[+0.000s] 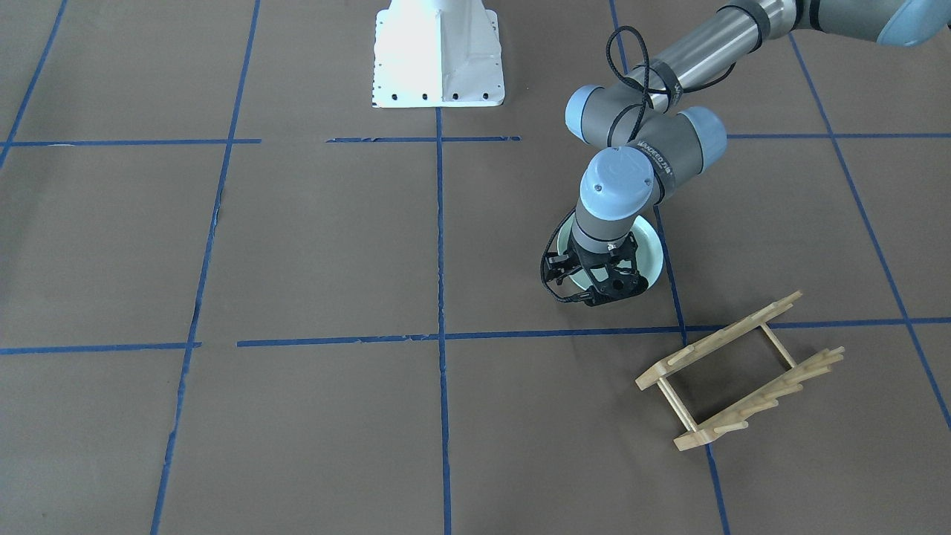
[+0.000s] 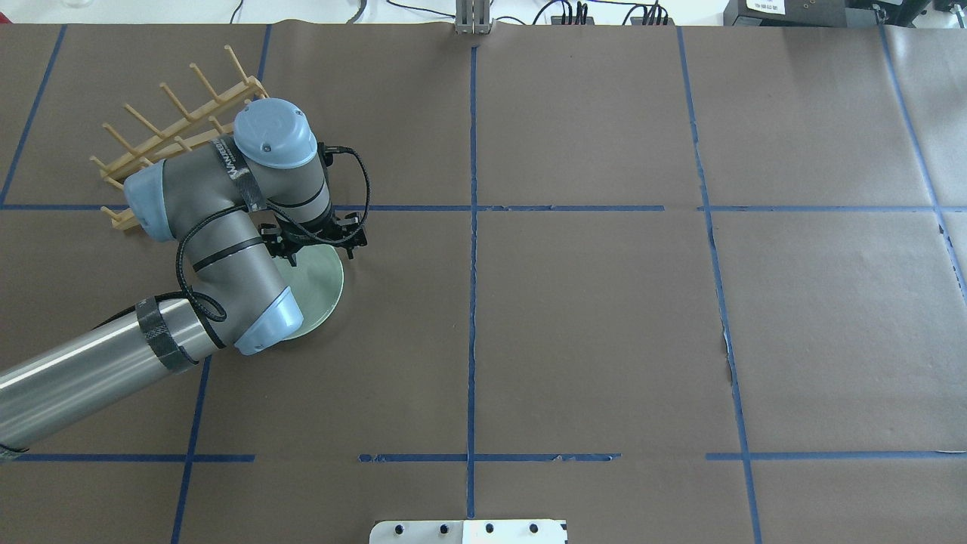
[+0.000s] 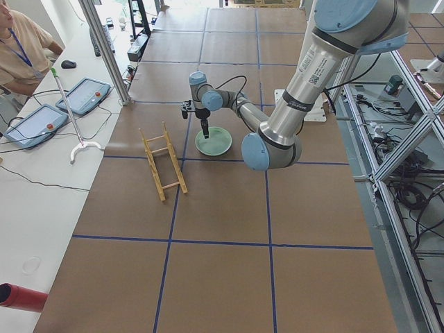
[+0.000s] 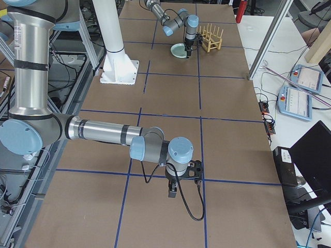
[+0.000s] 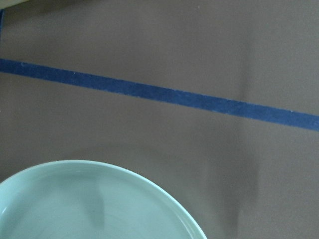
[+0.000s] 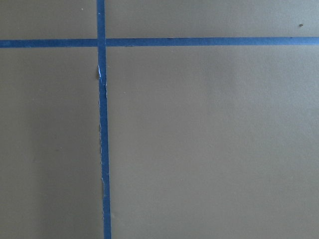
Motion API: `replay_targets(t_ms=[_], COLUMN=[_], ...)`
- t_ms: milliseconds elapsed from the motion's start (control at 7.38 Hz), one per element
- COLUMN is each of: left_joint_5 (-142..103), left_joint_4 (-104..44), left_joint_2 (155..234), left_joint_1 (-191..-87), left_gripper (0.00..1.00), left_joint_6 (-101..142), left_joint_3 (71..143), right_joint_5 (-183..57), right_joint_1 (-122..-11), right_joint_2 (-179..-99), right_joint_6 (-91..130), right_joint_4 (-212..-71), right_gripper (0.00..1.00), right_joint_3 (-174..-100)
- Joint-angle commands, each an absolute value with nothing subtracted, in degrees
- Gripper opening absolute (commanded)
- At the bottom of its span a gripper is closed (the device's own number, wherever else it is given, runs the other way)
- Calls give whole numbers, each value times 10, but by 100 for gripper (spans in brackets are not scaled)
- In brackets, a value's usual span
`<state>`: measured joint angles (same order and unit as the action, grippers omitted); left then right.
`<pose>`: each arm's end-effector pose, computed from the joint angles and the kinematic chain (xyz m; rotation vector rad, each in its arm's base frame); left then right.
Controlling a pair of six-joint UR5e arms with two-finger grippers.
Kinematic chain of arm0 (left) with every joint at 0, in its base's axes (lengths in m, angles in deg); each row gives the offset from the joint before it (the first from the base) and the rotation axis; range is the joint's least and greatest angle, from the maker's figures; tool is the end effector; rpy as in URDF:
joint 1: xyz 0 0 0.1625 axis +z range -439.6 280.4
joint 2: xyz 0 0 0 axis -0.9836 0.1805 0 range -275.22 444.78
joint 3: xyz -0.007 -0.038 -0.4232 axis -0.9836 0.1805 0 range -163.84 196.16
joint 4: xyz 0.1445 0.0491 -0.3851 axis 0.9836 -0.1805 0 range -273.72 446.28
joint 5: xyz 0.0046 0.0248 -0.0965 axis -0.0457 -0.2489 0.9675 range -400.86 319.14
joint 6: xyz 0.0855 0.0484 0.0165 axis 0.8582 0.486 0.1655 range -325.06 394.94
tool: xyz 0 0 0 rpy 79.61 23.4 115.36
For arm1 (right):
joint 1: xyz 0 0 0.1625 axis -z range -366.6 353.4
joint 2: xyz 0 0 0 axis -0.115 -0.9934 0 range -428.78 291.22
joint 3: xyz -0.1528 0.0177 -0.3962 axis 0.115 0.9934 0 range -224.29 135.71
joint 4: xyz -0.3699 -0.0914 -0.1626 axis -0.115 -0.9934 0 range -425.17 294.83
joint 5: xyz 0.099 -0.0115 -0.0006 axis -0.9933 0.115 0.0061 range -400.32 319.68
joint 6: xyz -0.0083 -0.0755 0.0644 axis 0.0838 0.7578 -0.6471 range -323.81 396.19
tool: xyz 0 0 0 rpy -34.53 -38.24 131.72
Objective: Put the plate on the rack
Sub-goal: 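Close the left gripper on the plate's edge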
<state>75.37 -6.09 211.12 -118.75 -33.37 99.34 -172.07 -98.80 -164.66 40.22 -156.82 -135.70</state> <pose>0.5059 -0.5269 0.3347 -0.1076 0.6976 -0.1646 0.0838 -0.4358 0.7003 -0.0625 -0.7324 0.0084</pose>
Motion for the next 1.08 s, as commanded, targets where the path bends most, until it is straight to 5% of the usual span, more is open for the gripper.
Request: replay_targets(t_ms=[0, 136, 271, 678, 949], left_joint_5=[755, 759, 766, 786, 815], left_joint_4=[-62, -62, -62, -58, -57], left_joint_2=[2114, 2114, 2114, 2114, 2114], left_joint_1=[-1187, -1187, -1187, -1197, -1263], left_gripper=[42, 9, 0, 0, 0], left_joint_6=[-334, -334, -334, -347, -363], left_joint_3=[993, 993, 993, 1009, 1083], right_joint_5=[-1721, -1721, -1721, -1721, -1721], right_joint_1=[-988, -988, -988, -988, -988], right_joint_2=[-1647, -1647, -1647, -1647, -1647], right_joint_6=[402, 402, 401, 402, 401], right_joint_4=[-1568, -1568, -1567, -1568, -1567], right_gripper=[100, 100, 100, 100, 100], right_joint_3=[-1357, -1357, -1357, -1357, -1357])
